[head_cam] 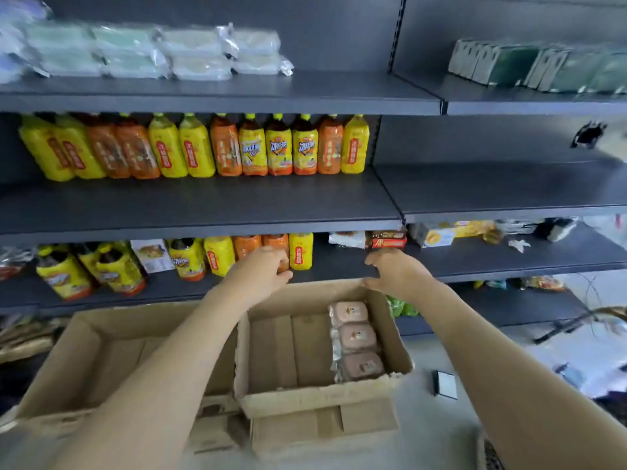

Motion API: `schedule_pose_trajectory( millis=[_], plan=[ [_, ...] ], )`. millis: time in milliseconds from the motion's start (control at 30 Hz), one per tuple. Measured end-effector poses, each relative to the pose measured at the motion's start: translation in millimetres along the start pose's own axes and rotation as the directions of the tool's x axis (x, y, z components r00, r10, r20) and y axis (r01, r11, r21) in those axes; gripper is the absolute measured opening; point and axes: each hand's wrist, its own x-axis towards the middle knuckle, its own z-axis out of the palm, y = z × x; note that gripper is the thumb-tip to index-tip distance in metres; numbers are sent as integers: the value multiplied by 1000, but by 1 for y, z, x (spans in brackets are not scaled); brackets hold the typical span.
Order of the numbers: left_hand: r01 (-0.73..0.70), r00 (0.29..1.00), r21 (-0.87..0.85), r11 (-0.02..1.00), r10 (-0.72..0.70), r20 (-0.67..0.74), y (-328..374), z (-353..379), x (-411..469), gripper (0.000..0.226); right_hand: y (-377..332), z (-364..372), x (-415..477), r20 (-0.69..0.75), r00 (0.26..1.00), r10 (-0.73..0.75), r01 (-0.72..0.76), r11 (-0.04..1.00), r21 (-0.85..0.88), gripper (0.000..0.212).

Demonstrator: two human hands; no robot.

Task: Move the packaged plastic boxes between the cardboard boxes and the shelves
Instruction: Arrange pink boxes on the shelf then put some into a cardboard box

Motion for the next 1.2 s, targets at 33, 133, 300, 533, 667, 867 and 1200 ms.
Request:
schedule_pose_trajectory(
  millis=[33, 133, 300, 533, 667, 867, 1200],
  plan=[
    [11, 999, -12, 1000, -11, 37, 4, 17, -3, 31, 10, 17, -3, 34, 999, 16, -16, 1000, 11, 49],
    [50, 987, -57, 997, -41, 152, 11, 66, -4, 34, 34, 68, -4, 150, 987, 60, -66, 997, 36, 45],
    [164, 957, -159, 974, -118, 265, 11, 145, 20, 28, 62, 137, 8, 318, 930, 183, -230, 966, 116, 35],
    [383, 867, -268, 884, -244, 434, -4, 256, 77, 25, 86, 217, 54, 505, 805, 311, -478, 844, 243, 27],
    [500, 813, -316, 806, -313, 491, -14, 312, 105, 18, 98, 257, 86, 577, 754, 312, -532, 806, 259, 28],
    [567, 758, -305, 765, -341, 556, -22, 387, 138, 17, 123, 329, 113, 626, 676, 389, -642, 727, 242, 21],
    [741, 658, -377, 556, -487, 574, -15, 496, 177, 18, 147, 433, 136, 746, 485, 456, -814, 547, 196, 72]
  ],
)
